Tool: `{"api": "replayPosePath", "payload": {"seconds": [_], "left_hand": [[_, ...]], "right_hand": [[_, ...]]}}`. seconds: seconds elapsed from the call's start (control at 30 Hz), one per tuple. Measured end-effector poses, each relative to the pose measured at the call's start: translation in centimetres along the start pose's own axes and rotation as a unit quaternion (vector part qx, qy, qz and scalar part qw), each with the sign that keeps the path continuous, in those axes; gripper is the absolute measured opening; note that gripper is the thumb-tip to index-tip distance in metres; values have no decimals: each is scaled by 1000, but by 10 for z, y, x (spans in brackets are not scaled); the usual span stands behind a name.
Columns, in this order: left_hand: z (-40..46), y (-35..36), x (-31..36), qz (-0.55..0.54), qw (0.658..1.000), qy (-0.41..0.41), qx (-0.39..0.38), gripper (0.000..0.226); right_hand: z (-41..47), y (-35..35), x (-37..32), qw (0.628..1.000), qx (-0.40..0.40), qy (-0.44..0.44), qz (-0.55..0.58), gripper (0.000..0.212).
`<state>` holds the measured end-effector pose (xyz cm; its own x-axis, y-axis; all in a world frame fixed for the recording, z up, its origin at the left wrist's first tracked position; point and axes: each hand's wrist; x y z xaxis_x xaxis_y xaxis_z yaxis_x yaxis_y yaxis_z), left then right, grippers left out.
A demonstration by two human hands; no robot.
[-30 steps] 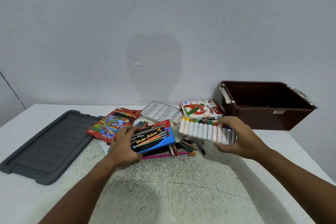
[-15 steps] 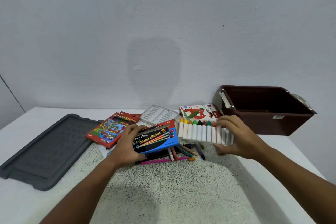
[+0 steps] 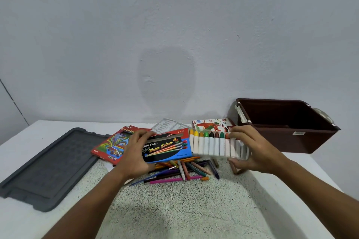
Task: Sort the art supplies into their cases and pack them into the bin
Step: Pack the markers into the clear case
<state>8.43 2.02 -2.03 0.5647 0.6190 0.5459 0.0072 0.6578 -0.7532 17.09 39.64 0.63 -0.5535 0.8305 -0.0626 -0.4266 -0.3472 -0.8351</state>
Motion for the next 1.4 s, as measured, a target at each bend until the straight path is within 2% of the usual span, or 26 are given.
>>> {"api": "replayPosePath", "payload": {"seconds": [0.37,0.6,0.87,1.1,1.4], "left_hand": [[8,-2,4,26,999,25,32,96],[15,-1,2,68,996,46,18,100],[12,-1,6,-62,996,-54,-45,122],[6,0,6,-139,984,-67,-89,94],[7,-5,1,-136,984,-70,-91,96]], "right_hand": [[4,-10,7,999,1,-32,-17,67],[-2,-12,10,999,-7,-31,-12,67],[-1,-17,7,999,42,-9,13,67],[-4,-11,4,999,46,9,21,67],[4,-22,1,1000,10,-21,10,69]]}}
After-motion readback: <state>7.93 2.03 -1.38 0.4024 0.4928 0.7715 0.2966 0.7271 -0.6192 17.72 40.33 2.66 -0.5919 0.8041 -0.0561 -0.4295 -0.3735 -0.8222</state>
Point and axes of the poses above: each hand's wrist, its own z-axis towards the middle knuckle, its own y-axis out of the palm, x = y × z, and after that the axes turned 1 degree about -x, right-handed
